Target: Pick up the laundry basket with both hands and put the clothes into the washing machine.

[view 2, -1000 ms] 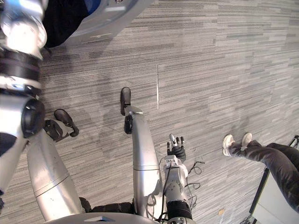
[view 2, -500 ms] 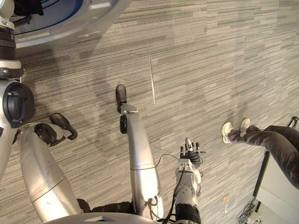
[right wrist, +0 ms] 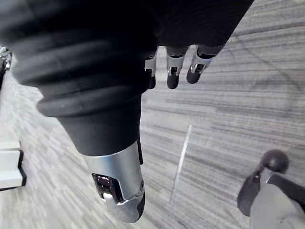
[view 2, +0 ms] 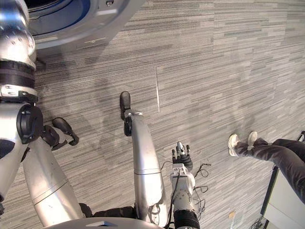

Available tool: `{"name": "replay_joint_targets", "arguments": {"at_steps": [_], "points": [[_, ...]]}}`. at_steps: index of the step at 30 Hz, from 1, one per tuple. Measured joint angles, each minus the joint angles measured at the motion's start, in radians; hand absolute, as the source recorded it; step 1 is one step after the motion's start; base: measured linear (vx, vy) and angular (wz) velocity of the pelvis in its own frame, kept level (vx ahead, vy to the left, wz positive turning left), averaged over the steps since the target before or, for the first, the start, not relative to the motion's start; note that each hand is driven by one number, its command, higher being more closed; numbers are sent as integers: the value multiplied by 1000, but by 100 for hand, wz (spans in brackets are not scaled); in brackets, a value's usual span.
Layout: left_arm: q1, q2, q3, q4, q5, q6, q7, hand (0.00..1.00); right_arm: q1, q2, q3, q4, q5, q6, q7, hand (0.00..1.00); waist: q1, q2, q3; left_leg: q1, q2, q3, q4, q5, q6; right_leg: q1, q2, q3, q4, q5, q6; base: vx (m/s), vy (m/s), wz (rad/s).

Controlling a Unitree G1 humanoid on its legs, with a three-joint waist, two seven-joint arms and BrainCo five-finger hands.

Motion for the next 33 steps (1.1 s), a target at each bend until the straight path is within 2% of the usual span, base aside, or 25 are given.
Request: {"name": "replay_joint_targets", "arguments": {"at_steps": [1,2,3,5,6,8,9,11,12,15,18,21,25,27,28,33], "points": [[4,19,-38,22,68,71,-33,0,0,0,0,21,0,1,0,0,0,0,0,0,-1,0,-1,1,0,0,-3,-2,2,-1,0,-29,21,4],[4,27,-53,22,102,98,-47,0,0,0,-1,32,0,3,0,0,-1,0,0,0,-3,-1,-1,1,0,0,-5,-5,4,-2,0,-30,20,6],[-4,40,-82,21,267,157,-90,0,0,0,-2,53,1,11,1,0,-1,0,0,0,-6,-5,-2,2,-2,0,-8,-8,7,-6,-3,-26,14,7],[-26,65,-151,21,551,216,-128,0,0,0,-2,74,3,18,5,0,-1,0,0,0,-8,-10,-3,4,-6,1,-10,-13,14,-12,-8,-41,10,9],[-33,67,-170,21,630,229,-127,0,0,0,-2,81,4,18,7,0,-1,0,0,0,-9,-12,-4,5,-8,1,-11,-14,16,-14,-9,-48,3,11],[-42,61,-228,-21,900,269,-110,0,0,3,0,80,24,16,12,0,0,0,0,0,-16,-13,-16,16,-9,0,-18,-18,19,-17,-9,-42,-9,15],[-38,52,-239,-38,969,276,-90,0,0,4,0,79,27,15,18,0,0,0,0,0,-20,-14,-21,20,-11,1,-21,-20,20,-18,-9,-40,-16,18],[-3,15,-239,-106,1179,306,-53,0,0,9,1,50,28,6,42,0,1,0,0,0,-28,-18,-33,31,-16,1,-28,-26,21,-20,-12,-40,-14,14],[18,3,-225,-124,1220,312,-46,0,0,13,1,41,28,-3,46,0,1,0,0,1,-29,-20,-33,32,-18,2,-28,-28,24,-21,-14,-35,-7,6],[112,-53,-149,-176,1243,318,-24,0,0,29,1,8,28,-17,48,0,1,0,0,6,-36,-31,-36,40,-26,7,-41,-45,40,-34,-25,-36,-10,17],[289,-142,-44,-253,1222,317,17,0,-1,47,3,8,29,-18,45,0,6,0,0,54,-64,-27,-77,63,-36,39,-64,-48,47,-52,-34,-40,-54,40],[426,-222,35,-258,1168,314,60,0,-1,46,12,6,27,-30,42,0,39,0,0,136,-79,-13,-136,86,-54,100,-77,-50,29,-63,-47,-50,-96,35],[521,-268,110,-254,1052,271,72,0,-5,44,20,8,18,-35,32,0,42,0,0,226,-105,-15,-215,125,-73,185,-98,-73,1,-72,-63,-44,-107,34],[562,-288,118,-254,999,248,77,0,-6,44,21,8,17,-39,22,0,46,0,0,257,-115,-13,-238,136,-77,210,-104,-76,-4,-75,-69,-26,-90,25],[599,-311,119,-258,976,230,102,0,-7,44,22,9,17,-45,9,0,47,0,0,282,-124,-11,-256,146,-81,228,-113,-80,-8,-79,-75,-9,-97,25],[793,-388,105,-262,977,212,164,0,-13,45,31,14,-21,-73,-34,0,57,1,-1,388,-146,-6,-325,167,-90,319,-134,-96,-25,-98,-93,12,-101,24]]}}
